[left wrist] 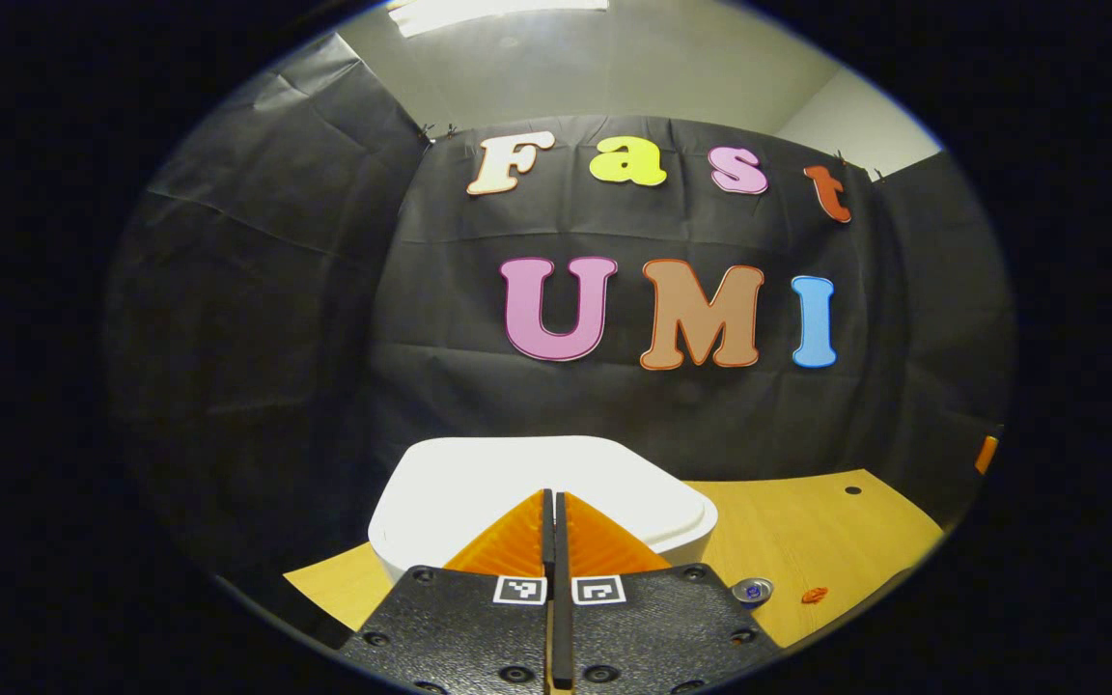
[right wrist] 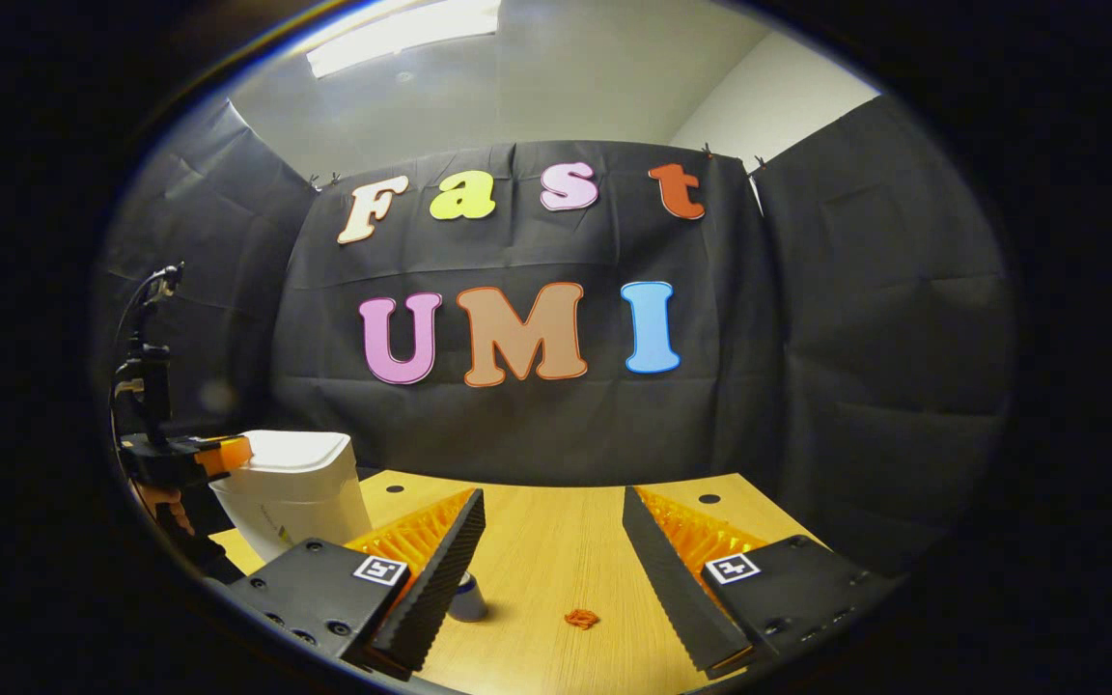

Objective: Press the lid of the desktop garbage bin to open it, pick up the crumpled paper on the desktop and throw it into the bin, then pick up the pop can on the desktop and drop it into the bin, and finally close the garbage bin lid.

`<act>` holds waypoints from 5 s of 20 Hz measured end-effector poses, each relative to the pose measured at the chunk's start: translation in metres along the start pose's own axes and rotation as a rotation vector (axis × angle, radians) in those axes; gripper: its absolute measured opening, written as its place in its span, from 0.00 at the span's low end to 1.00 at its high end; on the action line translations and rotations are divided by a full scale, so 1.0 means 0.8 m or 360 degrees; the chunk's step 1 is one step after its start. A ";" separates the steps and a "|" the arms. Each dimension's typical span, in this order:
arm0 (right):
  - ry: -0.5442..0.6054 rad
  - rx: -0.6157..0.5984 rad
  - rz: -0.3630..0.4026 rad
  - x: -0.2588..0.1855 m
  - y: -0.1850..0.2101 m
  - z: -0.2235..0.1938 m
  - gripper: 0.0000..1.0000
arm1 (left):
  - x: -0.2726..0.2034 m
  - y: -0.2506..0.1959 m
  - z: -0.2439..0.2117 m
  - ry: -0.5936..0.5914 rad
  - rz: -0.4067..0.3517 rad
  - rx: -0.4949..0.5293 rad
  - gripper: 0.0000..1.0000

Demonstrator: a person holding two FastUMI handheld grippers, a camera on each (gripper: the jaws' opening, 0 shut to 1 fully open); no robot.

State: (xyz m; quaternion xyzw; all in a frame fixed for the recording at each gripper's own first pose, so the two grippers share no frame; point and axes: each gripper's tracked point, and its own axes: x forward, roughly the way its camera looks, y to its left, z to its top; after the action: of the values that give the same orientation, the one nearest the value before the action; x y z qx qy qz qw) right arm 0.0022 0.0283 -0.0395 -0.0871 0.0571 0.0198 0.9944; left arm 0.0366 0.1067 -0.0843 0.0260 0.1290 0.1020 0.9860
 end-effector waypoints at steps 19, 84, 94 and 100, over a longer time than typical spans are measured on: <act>0.0069 0.0031 0.0014 0.011 -0.009 -0.023 0.96 | -0.032 -0.014 0.105 -0.0220 -0.0068 0.0088 0.00; 0.0687 -0.0282 0.0817 0.119 0.161 -0.041 0.32 | -0.234 0.157 -0.009 -0.0116 0.0713 -0.0029 0.93; 0.0447 -0.0421 0.1101 0.145 0.359 0.019 0.34 | -0.347 0.297 -0.028 -0.0030 0.1140 0.0066 0.92; 0.0515 -0.0384 0.1128 0.152 0.407 0.002 0.46 | -0.389 0.335 -0.032 0.0013 0.1268 0.0079 0.93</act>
State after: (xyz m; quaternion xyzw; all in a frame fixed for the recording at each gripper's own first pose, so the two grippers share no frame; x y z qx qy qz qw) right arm 0.1071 0.3526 -0.1079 -0.1800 0.2367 0.3538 0.8868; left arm -0.3165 0.3043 -0.0103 0.0974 0.1151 0.4735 0.8678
